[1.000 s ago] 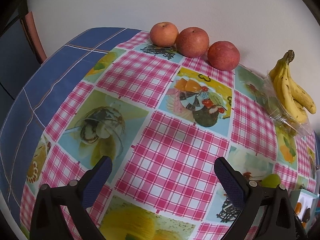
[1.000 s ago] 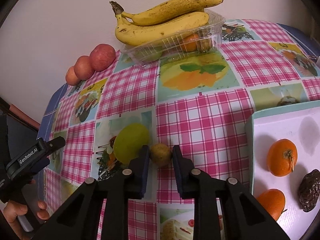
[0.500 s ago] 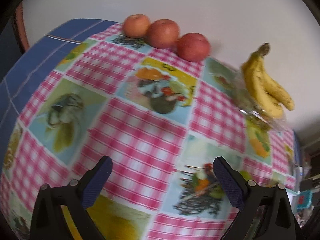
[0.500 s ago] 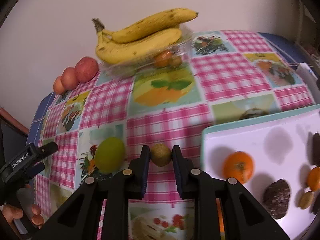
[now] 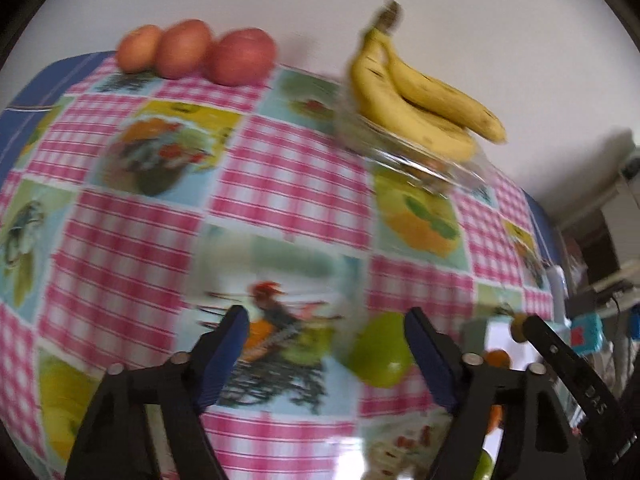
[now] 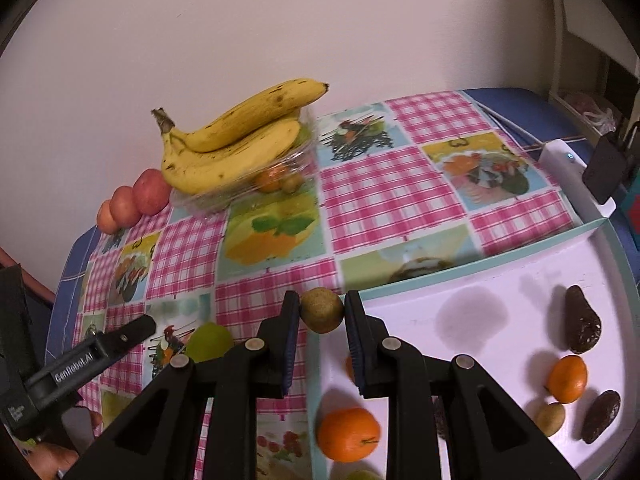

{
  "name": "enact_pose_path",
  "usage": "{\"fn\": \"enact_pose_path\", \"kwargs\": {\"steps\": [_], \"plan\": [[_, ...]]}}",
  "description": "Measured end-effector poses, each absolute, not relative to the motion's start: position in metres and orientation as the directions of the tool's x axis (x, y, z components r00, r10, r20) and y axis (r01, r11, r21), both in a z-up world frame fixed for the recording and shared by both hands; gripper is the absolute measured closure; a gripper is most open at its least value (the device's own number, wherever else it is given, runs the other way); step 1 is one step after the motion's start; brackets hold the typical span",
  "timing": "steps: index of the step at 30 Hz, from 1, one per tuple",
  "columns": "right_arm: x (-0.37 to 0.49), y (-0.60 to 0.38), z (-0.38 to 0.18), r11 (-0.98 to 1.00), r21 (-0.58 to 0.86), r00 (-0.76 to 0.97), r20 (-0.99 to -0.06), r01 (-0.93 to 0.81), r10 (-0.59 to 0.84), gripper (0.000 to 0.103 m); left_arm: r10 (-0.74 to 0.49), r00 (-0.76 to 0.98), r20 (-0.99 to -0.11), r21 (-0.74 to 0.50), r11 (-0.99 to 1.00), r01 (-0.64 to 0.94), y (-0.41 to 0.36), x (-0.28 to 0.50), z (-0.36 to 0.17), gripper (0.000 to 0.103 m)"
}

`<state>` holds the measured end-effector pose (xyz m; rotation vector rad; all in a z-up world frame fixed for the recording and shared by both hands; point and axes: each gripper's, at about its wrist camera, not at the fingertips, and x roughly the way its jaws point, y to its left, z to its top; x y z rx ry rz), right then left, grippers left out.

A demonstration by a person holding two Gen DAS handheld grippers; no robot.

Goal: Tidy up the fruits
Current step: 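Grasp a kiwi with right tool while left tool grasps a green apple, then carry the green apple with left tool while right tool carries the kiwi to the tray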

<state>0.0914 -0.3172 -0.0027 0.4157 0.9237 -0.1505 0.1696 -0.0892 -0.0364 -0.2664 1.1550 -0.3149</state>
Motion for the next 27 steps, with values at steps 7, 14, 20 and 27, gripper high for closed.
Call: {"fn": "enact_pose_path", "kwargs": {"steps": [7, 14, 20, 27], "plan": [[0.088, -0.327, -0.006, 0.903, 0.292, 0.593, -0.803, 0.316, 0.053, 0.079, -0.389, 0.327, -0.861, -0.352, 0.921, 0.168, -0.117, 0.162, -0.041, 0.035], [0.086, -0.331, -0.008, 0.9, 0.291, 0.587, -0.808, 0.325, 0.049, 0.079, -0.391, 0.299, -0.87, -0.356, 0.92, 0.165, -0.12, 0.161, -0.049, 0.06], [0.082, -0.338, -0.006, 0.894, 0.293, 0.589, -0.807, 0.339, 0.041, 0.079, -0.418, 0.303, -0.856, -0.384, 0.908, 0.167, -0.119, 0.159, -0.043, 0.06], [0.074, -0.348, 0.0, 0.888, 0.29, 0.589, -0.808, 0.358, 0.027, 0.079, -0.448, 0.317, -0.836, -0.392, 0.892, 0.226, -0.136, 0.149, -0.019, 0.06]]}}
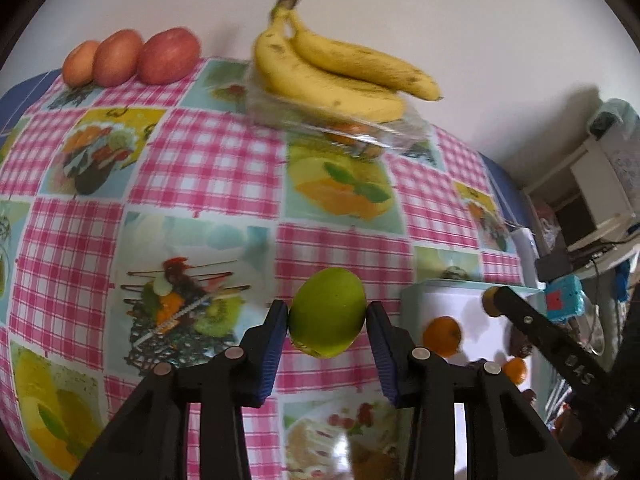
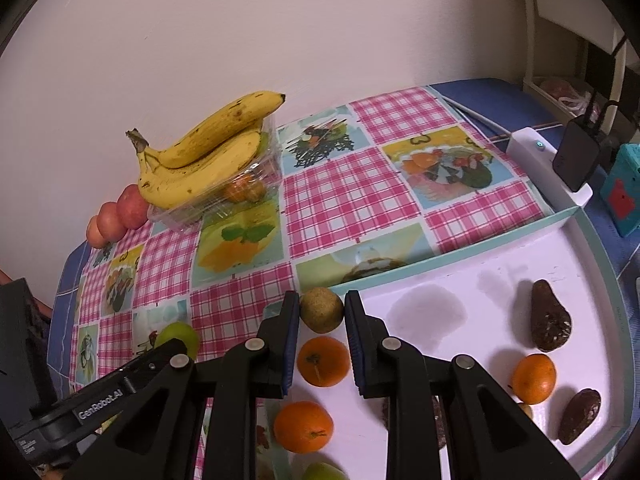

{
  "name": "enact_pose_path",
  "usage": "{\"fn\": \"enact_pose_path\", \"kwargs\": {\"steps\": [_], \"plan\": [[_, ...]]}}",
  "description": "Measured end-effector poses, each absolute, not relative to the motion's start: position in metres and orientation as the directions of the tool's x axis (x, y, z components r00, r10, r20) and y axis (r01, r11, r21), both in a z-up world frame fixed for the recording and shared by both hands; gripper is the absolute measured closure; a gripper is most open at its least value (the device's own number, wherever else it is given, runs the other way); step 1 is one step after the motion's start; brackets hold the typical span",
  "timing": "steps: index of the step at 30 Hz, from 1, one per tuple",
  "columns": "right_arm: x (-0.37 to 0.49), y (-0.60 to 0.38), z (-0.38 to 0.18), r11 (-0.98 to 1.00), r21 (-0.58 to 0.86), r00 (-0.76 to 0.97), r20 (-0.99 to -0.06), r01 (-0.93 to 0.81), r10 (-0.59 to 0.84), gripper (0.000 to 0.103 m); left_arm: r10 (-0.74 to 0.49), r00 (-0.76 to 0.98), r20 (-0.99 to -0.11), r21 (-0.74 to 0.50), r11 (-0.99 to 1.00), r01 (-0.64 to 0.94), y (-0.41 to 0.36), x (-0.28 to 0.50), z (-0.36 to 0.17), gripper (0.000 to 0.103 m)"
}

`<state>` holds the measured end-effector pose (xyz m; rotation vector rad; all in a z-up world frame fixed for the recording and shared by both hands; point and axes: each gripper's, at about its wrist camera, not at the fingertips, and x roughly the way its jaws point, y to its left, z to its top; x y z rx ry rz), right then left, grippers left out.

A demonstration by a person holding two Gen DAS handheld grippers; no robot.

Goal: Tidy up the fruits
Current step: 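Carry the green apple with left tool while right tool carries the kiwi to the tray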

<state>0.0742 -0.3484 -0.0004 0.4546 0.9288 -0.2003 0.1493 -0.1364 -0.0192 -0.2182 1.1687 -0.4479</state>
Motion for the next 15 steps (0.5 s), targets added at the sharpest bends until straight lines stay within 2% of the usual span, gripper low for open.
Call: {"fn": "enact_pose_path", "kwargs": {"steps": [15], "plan": [[0.038, -0.412, 0.009, 0.84, 0.274, 0.584, -0.81, 0.468, -0.061, 0.079, -0.518, 0.314, -0.796, -0.382, 0.831, 0.404, -0.202, 0.109, 0.026, 0.06]]}}
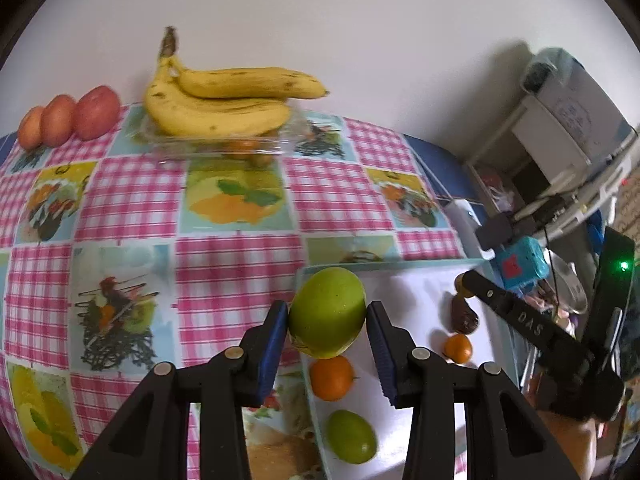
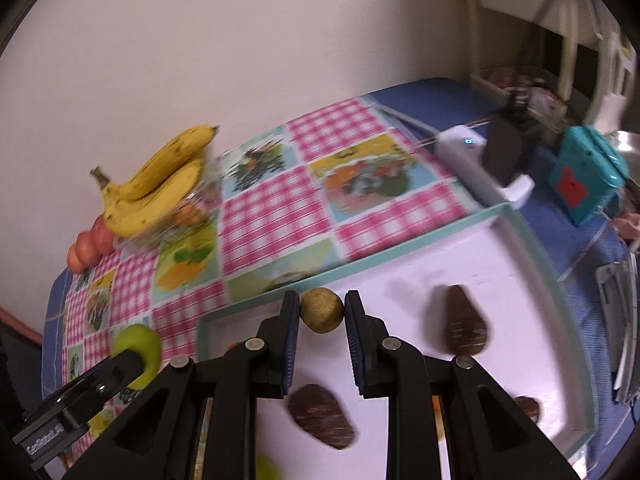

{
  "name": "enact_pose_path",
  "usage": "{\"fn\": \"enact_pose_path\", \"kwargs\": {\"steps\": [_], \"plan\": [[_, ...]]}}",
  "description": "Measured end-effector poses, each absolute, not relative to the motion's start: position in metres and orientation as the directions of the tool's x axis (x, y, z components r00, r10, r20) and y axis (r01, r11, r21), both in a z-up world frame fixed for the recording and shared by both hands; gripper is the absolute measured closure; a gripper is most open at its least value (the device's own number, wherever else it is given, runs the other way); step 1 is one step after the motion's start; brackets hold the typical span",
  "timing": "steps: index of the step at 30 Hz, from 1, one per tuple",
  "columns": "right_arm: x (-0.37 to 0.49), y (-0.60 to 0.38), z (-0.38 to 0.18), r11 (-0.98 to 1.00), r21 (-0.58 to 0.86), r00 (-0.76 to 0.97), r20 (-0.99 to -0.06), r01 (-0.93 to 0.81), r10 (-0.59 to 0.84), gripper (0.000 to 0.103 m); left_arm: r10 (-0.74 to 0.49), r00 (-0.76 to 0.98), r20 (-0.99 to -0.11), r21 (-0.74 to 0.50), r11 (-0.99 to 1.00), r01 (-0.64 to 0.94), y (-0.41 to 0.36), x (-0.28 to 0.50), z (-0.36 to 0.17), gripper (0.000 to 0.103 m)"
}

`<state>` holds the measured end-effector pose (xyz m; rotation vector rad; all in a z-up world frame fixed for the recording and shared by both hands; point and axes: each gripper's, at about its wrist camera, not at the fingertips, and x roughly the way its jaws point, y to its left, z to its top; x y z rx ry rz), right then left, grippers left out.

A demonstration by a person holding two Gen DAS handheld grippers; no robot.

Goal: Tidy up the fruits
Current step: 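Carry the green apple with left tool while right tool carries the kiwi to the tray, then open both tools over the tray, releasing the kiwi and green apple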

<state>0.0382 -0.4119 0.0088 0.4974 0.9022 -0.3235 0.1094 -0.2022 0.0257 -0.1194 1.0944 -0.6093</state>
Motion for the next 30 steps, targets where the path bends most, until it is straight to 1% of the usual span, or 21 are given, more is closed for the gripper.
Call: {"fn": "enact_pose_path", "kwargs": {"steps": [4, 8, 16, 22, 30], "plan": [[0.025, -0.438, 0.014, 0.813, 0.26, 0.581, -0.806, 0.521, -0.115, 0.079, -0.535, 0.302, -0.789, -0.383, 0.813, 0.439, -0.218, 0.101, 0.026, 0.06], [0.012, -0.462, 0.014, 0.78, 0.28, 0.587, -0.798, 0.56, -0.134, 0.079, -0.543, 0.293, -0.787, -0.374, 0.798, 0.473, -0.236, 0.094, 0.019, 0.06], [0.016, -0.466, 0.002, 0.778, 0.322, 0.602, -0.793, 0.54, -0.09, 0.079, -0.555, 0.272, -0.786, -0.361, 0.769, 0.528, -0.269, 0.088, -0.004, 0.06], [0.026, -0.459, -0.012, 0.787, 0.326, 0.584, -0.81, 0.524, -0.053, 0.079, -0.516, 0.26, -0.816, -0.334, 0.789, 0.516, -0.276, 0.09, -0.022, 0.06], [0.026, -0.465, -0.032, 0.766, 0.306, 0.537, -0.841, 0.565, -0.06, 0.079, -0.517, 0.26, -0.816, -0.335, 0.788, 0.516, -0.275, 0.091, -0.021, 0.06]]}}
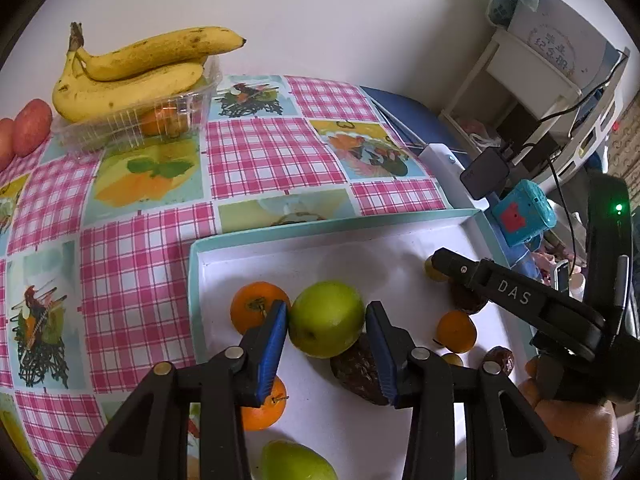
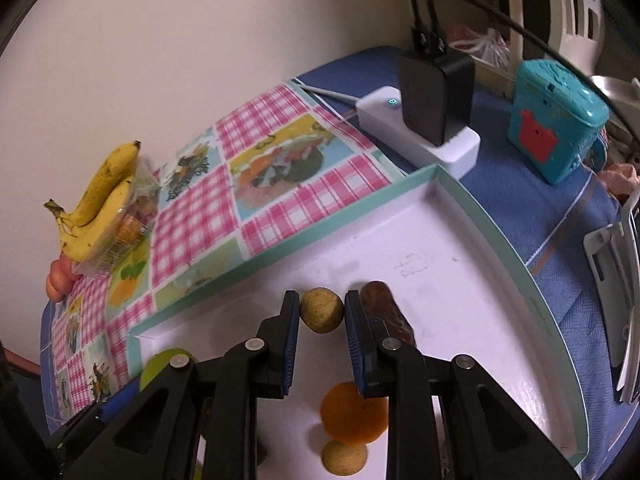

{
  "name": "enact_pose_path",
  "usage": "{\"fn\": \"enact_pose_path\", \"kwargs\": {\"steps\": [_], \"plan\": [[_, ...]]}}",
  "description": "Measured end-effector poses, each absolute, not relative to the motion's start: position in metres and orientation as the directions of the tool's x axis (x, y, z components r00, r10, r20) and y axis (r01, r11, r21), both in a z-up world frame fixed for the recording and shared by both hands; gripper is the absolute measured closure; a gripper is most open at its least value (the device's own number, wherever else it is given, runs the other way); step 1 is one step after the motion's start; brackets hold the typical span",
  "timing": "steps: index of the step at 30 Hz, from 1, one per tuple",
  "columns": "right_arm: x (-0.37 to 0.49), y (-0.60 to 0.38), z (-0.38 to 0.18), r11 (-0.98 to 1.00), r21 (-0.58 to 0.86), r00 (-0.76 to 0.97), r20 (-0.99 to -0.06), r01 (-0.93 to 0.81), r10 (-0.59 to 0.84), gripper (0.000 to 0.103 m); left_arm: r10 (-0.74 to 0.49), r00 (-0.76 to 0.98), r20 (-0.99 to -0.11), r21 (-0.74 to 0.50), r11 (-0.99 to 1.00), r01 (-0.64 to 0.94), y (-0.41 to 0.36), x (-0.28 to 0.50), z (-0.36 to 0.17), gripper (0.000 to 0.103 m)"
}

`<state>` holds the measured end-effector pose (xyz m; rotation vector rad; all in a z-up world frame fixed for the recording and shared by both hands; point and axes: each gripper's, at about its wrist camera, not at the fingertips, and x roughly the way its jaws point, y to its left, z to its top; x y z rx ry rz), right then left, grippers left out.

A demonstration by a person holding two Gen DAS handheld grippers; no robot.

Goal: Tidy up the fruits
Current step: 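Open both tools over the tray, releasing the kiwi and green apple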

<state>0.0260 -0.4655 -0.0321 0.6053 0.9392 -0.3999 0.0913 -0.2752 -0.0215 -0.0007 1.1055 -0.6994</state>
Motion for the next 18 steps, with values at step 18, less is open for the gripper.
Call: {"fn": "enact_pose_path", "kwargs": {"steps": [18], "plan": [[0.017, -0.457, -0.018, 0.769, 0.287, 0.522, -0.85, 0.572, -0.071, 0.07, -0.485, 0.301, -0.821, -0.351, 0.845, 0.404, -0.22, 0.096, 0.013, 0.042]]}}
